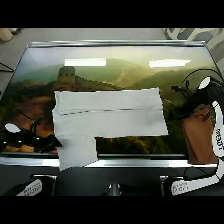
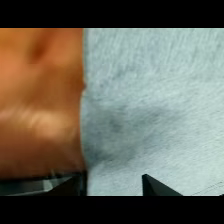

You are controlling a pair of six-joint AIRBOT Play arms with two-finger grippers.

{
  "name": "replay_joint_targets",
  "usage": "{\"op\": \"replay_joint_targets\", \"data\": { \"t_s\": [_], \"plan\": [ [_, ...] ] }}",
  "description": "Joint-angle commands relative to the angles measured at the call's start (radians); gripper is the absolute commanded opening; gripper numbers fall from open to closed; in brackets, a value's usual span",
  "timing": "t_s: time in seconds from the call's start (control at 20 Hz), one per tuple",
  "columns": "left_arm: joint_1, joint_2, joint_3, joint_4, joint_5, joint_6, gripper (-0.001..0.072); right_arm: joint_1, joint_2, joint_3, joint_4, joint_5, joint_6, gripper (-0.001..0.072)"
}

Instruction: Fold the shirts.

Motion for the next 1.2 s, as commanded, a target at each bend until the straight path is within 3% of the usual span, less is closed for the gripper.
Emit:
{"op": "replay_joint_targets", "data": {
  "t_s": [0.0,0.15,0.4,0.55,0.65,0.7,0.75,0.9,1.15],
  "plan": [
    [0.001,0.006,-0.031,-0.040,0.066,0.007,0.0390,0.000,0.012,-0.085,0.002,-0.023,-0.004,0.0503],
    [0.001,0.006,-0.031,-0.041,0.063,0.007,0.0375,0.000,0.026,-0.185,0.023,-0.085,-0.015,0.0599],
    [0.001,0.006,-0.030,-0.040,0.061,0.009,0.0037,0.000,0.026,-0.264,0.072,-0.152,-0.014,0.0598],
    [0.001,0.007,-0.030,-0.040,0.061,0.020,0.0037,0.000,0.025,-0.312,0.121,-0.195,0.011,0.0571],
    [0.001,0.011,-0.029,-0.040,0.060,0.032,0.0036,0.000,0.025,-0.334,0.150,-0.228,0.016,0.0449],
    [0.002,0.015,-0.025,-0.040,0.060,0.040,0.0036,0.000,0.026,-0.333,0.152,-0.240,0.016,0.0272],
    [0.002,0.021,-0.016,-0.040,0.055,0.043,0.0036,0.000,0.031,-0.330,0.152,-0.239,0.016,0.0031],
    [0.002,0.076,0.065,-0.040,0.024,0.069,0.0035,0.000,0.090,-0.308,0.150,-0.247,-0.037,0.0019],
    [0.001,0.147,0.286,-0.061,0.000,0.068,0.0033,0.008,0.181,-0.132,0.166,-0.268,-0.037,0.0018]
  ]
}}
